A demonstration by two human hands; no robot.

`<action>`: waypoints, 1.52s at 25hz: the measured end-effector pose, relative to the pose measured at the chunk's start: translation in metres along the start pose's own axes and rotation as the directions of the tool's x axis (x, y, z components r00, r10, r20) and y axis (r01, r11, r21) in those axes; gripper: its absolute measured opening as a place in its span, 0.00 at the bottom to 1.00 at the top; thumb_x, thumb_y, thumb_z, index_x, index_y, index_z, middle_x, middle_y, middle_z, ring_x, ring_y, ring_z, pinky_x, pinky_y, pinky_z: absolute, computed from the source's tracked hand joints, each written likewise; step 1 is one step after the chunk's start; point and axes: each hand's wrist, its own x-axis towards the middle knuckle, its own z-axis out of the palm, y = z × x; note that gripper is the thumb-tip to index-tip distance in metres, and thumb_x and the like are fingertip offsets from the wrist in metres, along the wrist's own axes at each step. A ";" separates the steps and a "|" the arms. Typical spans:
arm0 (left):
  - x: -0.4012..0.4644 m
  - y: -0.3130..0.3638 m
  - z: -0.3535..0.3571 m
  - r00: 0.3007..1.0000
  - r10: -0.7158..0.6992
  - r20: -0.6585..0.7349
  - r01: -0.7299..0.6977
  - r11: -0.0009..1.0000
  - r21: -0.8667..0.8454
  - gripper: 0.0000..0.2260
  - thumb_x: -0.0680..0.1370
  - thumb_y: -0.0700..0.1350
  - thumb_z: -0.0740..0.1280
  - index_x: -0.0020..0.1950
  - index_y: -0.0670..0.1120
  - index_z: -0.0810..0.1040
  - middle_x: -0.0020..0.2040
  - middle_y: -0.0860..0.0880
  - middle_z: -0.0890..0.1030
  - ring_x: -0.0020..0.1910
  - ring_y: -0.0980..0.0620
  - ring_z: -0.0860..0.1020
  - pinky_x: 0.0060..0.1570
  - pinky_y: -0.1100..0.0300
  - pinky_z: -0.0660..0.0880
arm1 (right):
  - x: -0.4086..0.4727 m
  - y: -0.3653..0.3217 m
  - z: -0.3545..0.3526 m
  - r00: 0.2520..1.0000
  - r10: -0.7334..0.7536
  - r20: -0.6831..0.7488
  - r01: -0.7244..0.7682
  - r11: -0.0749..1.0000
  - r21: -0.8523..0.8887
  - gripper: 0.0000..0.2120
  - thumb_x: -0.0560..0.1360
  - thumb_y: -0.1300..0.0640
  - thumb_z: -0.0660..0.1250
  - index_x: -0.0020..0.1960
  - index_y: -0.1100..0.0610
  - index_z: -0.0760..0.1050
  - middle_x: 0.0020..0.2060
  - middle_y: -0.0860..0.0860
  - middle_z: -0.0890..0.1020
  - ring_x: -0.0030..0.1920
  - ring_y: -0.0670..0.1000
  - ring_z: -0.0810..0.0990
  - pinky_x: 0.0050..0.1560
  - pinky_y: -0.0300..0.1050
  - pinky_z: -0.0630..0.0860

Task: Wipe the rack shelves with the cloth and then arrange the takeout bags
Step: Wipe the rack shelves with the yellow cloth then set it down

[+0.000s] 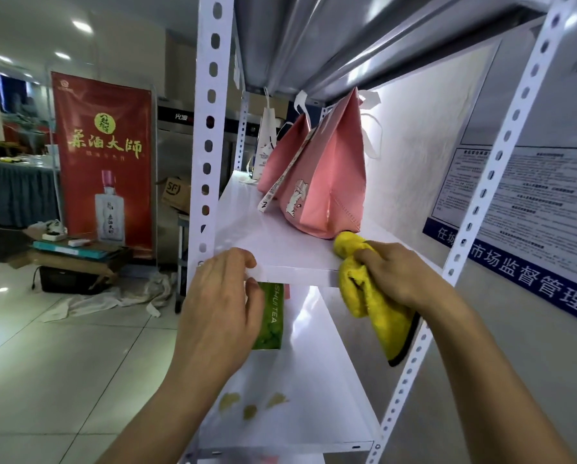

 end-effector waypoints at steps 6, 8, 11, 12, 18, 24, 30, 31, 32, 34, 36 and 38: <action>0.000 -0.003 0.006 0.995 0.091 0.050 -0.097 0.983 0.157 0.16 0.77 0.44 0.57 0.61 0.46 0.78 0.53 0.46 0.78 0.52 0.47 0.72 0.53 0.50 0.73 | 0.020 0.011 -0.005 0.968 0.224 -0.115 -0.230 0.972 -0.043 0.19 0.81 0.45 0.54 0.56 0.56 0.79 0.55 0.60 0.81 0.51 0.60 0.76 0.56 0.52 0.73; -0.002 -0.004 0.006 0.996 0.082 0.047 -0.089 0.983 0.162 0.16 0.77 0.45 0.58 0.62 0.46 0.78 0.54 0.46 0.77 0.52 0.47 0.72 0.54 0.50 0.73 | 0.015 0.008 -0.004 0.970 0.201 -0.135 -0.208 0.977 -0.041 0.18 0.81 0.47 0.55 0.54 0.56 0.79 0.54 0.60 0.81 0.50 0.60 0.76 0.53 0.51 0.73; -0.006 -0.002 0.008 0.997 0.074 0.038 -0.080 0.982 0.171 0.16 0.77 0.45 0.58 0.62 0.46 0.77 0.55 0.46 0.76 0.54 0.46 0.72 0.56 0.50 0.73 | -0.011 -0.002 0.012 0.987 0.016 -0.160 -0.024 0.999 -0.047 0.16 0.81 0.46 0.54 0.54 0.51 0.78 0.51 0.55 0.82 0.49 0.56 0.76 0.49 0.48 0.70; -0.006 -0.001 0.009 0.997 0.071 0.033 -0.076 0.982 0.172 0.17 0.77 0.45 0.58 0.62 0.46 0.77 0.55 0.45 0.76 0.55 0.46 0.73 0.56 0.49 0.73 | -0.017 -0.009 0.019 0.985 -0.053 -0.164 0.045 0.998 -0.051 0.16 0.82 0.46 0.53 0.55 0.50 0.78 0.50 0.54 0.82 0.49 0.55 0.75 0.48 0.48 0.69; -0.003 -0.005 0.007 0.997 0.075 0.036 -0.079 0.988 0.131 0.18 0.77 0.45 0.56 0.63 0.45 0.77 0.56 0.45 0.76 0.55 0.46 0.72 0.54 0.49 0.74 | -0.003 -0.019 0.022 0.972 0.052 -0.229 -0.061 0.998 -0.033 0.16 0.83 0.50 0.52 0.52 0.57 0.76 0.50 0.57 0.80 0.49 0.59 0.74 0.49 0.51 0.70; -0.004 -0.008 0.007 0.995 0.088 0.051 -0.094 0.988 0.125 0.18 0.77 0.44 0.57 0.65 0.45 0.76 0.58 0.45 0.77 0.57 0.48 0.71 0.57 0.50 0.73 | 0.017 0.008 0.001 0.958 0.231 -0.169 -0.231 0.973 0.015 0.19 0.81 0.49 0.54 0.53 0.58 0.79 0.54 0.61 0.81 0.51 0.60 0.76 0.53 0.51 0.72; -0.010 -0.002 0.008 0.996 0.084 0.042 -0.089 0.988 0.127 0.18 0.77 0.42 0.58 0.65 0.43 0.76 0.59 0.44 0.77 0.60 0.45 0.72 0.64 0.50 0.69 | -0.018 0.011 0.019 0.946 0.087 -0.312 -0.090 0.996 0.003 0.16 0.81 0.49 0.54 0.47 0.54 0.77 0.44 0.55 0.80 0.47 0.58 0.76 0.45 0.48 0.67; -0.010 -0.001 0.007 0.996 0.076 0.036 -0.080 0.991 0.109 0.17 0.78 0.42 0.58 0.65 0.43 0.76 0.58 0.45 0.77 0.60 0.47 0.71 0.65 0.51 0.69 | -0.031 0.004 0.023 0.949 0.019 -0.313 -0.012 1.000 0.024 0.15 0.80 0.47 0.54 0.49 0.50 0.78 0.43 0.52 0.80 0.46 0.54 0.75 0.45 0.46 0.66; -0.009 0.000 0.005 0.997 0.070 0.025 -0.072 0.994 0.086 0.16 0.78 0.42 0.58 0.64 0.43 0.76 0.57 0.46 0.77 0.59 0.48 0.71 0.64 0.52 0.69 | -0.037 -0.007 0.027 0.956 -0.065 -0.286 0.086 0.994 0.062 0.15 0.79 0.45 0.54 0.52 0.47 0.79 0.43 0.48 0.80 0.45 0.51 0.75 0.45 0.45 0.66; -0.006 0.002 0.002 0.998 0.055 0.018 -0.056 0.998 0.026 0.15 0.77 0.42 0.56 0.61 0.44 0.75 0.53 0.47 0.77 0.54 0.49 0.72 0.58 0.55 0.70 | -0.033 -0.035 0.033 0.956 -0.234 -0.174 0.257 0.958 0.124 0.15 0.78 0.43 0.53 0.52 0.42 0.77 0.45 0.43 0.81 0.46 0.46 0.75 0.47 0.43 0.67; -0.005 0.002 -0.001 0.999 0.041 0.025 -0.040 0.999 -0.027 0.13 0.76 0.41 0.55 0.57 0.44 0.74 0.51 0.47 0.77 0.50 0.49 0.72 0.53 0.56 0.70 | -0.017 -0.063 0.043 0.934 -0.352 -0.063 0.357 0.926 0.124 0.13 0.79 0.46 0.54 0.49 0.45 0.77 0.48 0.47 0.82 0.49 0.49 0.77 0.51 0.46 0.71; -0.005 0.002 -0.003 0.998 0.041 0.037 -0.039 0.998 -0.046 0.12 0.76 0.40 0.55 0.55 0.43 0.74 0.49 0.46 0.77 0.49 0.47 0.72 0.51 0.54 0.70 | 0.003 -0.088 0.050 0.924 -0.382 0.006 0.379 0.919 0.109 0.13 0.81 0.51 0.56 0.40 0.47 0.74 0.46 0.52 0.81 0.50 0.57 0.78 0.54 0.51 0.74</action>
